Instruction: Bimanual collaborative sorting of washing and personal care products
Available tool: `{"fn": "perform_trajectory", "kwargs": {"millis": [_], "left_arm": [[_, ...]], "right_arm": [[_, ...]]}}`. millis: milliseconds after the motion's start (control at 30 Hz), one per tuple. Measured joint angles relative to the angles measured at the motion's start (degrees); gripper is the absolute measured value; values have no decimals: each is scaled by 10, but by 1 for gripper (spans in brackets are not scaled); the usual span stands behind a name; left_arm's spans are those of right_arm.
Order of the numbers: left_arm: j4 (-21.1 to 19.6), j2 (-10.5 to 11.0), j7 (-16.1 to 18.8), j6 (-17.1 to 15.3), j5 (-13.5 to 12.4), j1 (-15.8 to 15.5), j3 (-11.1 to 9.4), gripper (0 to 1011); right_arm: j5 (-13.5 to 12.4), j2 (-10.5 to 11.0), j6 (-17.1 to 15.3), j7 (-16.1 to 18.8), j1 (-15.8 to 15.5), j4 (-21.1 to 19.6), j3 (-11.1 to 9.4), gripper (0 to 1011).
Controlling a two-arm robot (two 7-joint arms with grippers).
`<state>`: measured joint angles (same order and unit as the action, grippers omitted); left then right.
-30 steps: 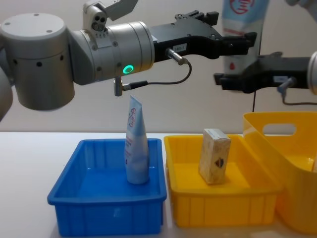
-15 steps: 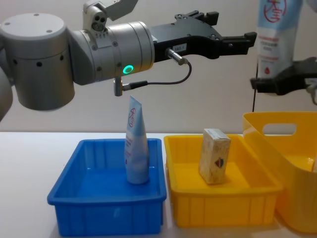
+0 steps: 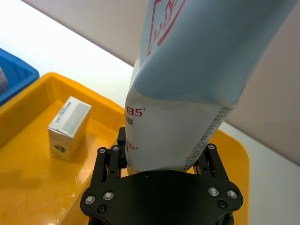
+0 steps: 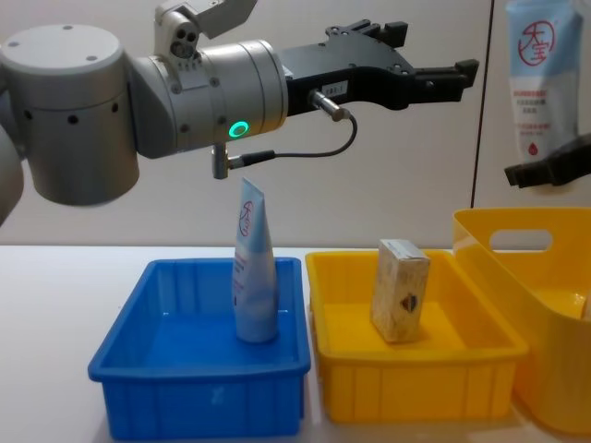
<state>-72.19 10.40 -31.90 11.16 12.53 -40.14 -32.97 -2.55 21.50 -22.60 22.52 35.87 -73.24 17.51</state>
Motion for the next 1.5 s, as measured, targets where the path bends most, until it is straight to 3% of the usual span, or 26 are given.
{"fn": "perform_trajectory", "kwargs": {"millis": [200,400,633,1067,1500], "left_arm": [[0,0,0,0,0,0,0,1001],[0,0,0,0,0,0,0,1001],[0,0,0,0,0,0,0,1001],[0,0,0,0,0,0,0,1001],[0,0,0,0,0,0,0,1001]], "right_arm": [[0,1,-41,24,40,37,7,642],[1,-1,-88,56,97,100,23,642],[1,-1,-119,79,134,143,34,642],[-4,8,-149,100,150,159,43,642],[-9,13,-158,97,149,152,44,642]]}}
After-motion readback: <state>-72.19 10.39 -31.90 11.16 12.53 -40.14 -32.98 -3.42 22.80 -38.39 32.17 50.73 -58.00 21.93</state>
